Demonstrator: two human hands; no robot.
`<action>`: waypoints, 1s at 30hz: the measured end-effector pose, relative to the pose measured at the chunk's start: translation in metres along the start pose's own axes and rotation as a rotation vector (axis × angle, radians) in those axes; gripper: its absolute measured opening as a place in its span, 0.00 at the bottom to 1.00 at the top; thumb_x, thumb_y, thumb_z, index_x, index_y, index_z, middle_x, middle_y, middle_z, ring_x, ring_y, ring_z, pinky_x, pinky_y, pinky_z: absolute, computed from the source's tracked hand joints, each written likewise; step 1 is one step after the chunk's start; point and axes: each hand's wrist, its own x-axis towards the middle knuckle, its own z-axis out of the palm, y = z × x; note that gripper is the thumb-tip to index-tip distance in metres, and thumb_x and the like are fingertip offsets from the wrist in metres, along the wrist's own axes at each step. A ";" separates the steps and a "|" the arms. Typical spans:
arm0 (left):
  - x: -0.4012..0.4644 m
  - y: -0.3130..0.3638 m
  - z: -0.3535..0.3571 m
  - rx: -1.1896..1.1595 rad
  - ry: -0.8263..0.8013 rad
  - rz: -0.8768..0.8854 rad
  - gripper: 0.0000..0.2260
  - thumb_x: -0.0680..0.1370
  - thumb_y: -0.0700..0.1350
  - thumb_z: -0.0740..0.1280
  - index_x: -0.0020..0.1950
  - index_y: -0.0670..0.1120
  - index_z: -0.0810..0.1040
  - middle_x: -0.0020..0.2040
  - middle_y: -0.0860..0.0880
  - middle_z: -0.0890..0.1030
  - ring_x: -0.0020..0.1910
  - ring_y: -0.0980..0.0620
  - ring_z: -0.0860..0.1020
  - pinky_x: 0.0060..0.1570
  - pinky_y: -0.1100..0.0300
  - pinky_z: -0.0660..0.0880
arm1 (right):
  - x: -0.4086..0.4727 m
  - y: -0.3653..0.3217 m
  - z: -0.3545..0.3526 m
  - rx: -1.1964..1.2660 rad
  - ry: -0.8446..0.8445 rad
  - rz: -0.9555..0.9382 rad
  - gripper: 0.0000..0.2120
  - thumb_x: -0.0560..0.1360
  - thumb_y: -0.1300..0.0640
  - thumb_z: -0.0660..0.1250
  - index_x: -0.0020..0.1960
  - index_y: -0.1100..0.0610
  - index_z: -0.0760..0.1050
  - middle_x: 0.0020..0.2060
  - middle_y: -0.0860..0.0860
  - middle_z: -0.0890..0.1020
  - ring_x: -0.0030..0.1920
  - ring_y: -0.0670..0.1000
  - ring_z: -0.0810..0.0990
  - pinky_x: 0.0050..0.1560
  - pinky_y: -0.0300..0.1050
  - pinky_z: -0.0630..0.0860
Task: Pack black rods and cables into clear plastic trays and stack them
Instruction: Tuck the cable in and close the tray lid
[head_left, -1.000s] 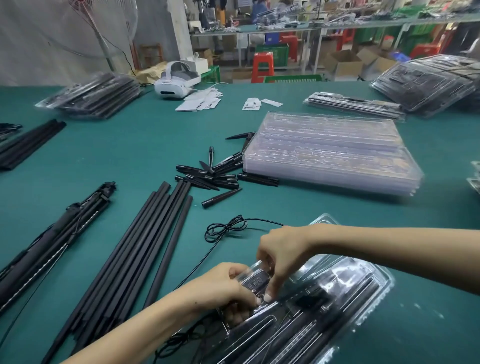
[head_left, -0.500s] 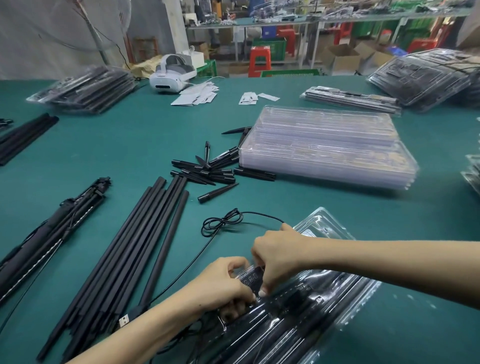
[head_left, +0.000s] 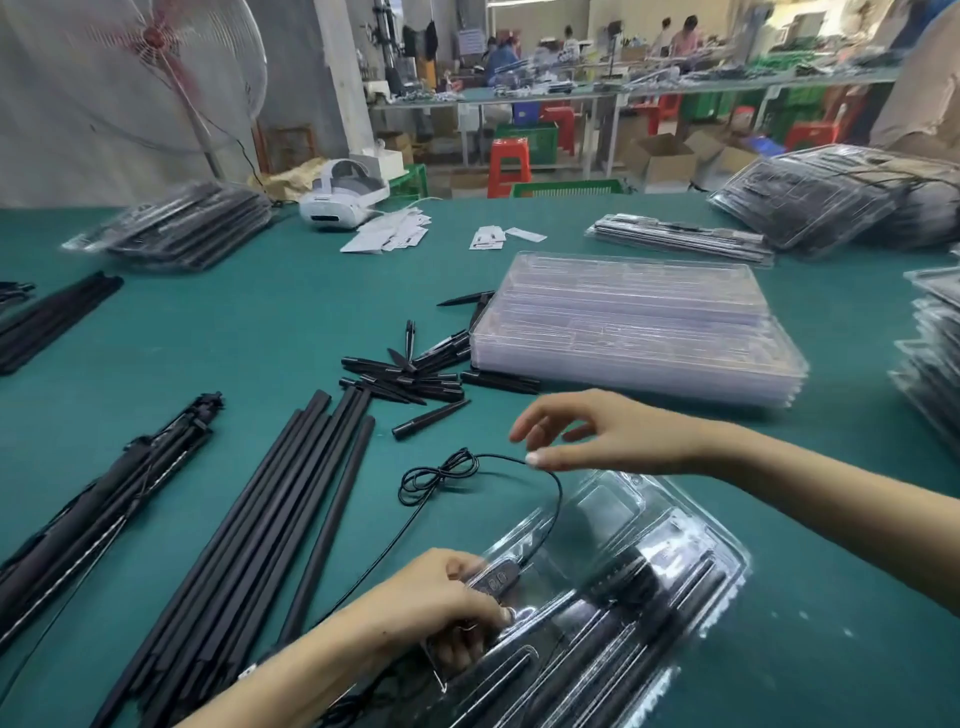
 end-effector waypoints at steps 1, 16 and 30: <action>-0.001 -0.001 0.001 -0.006 0.014 0.003 0.11 0.66 0.45 0.72 0.44 0.43 0.77 0.27 0.47 0.77 0.22 0.54 0.72 0.22 0.67 0.69 | -0.007 0.013 -0.010 -0.017 0.139 0.036 0.10 0.74 0.48 0.70 0.55 0.48 0.78 0.49 0.44 0.82 0.50 0.39 0.79 0.58 0.37 0.73; -0.006 0.006 -0.005 0.418 0.198 0.104 0.16 0.66 0.54 0.69 0.52 0.53 0.75 0.44 0.53 0.79 0.36 0.59 0.75 0.39 0.67 0.72 | -0.041 0.085 -0.005 0.193 0.185 0.473 0.12 0.75 0.52 0.69 0.44 0.62 0.82 0.28 0.47 0.73 0.29 0.45 0.68 0.31 0.34 0.65; 0.089 0.086 0.014 0.217 0.250 0.140 0.15 0.72 0.28 0.58 0.51 0.44 0.74 0.44 0.48 0.75 0.36 0.55 0.71 0.33 0.66 0.70 | -0.044 0.103 0.015 0.189 0.403 0.268 0.11 0.77 0.48 0.65 0.52 0.50 0.84 0.36 0.42 0.82 0.35 0.37 0.76 0.42 0.34 0.70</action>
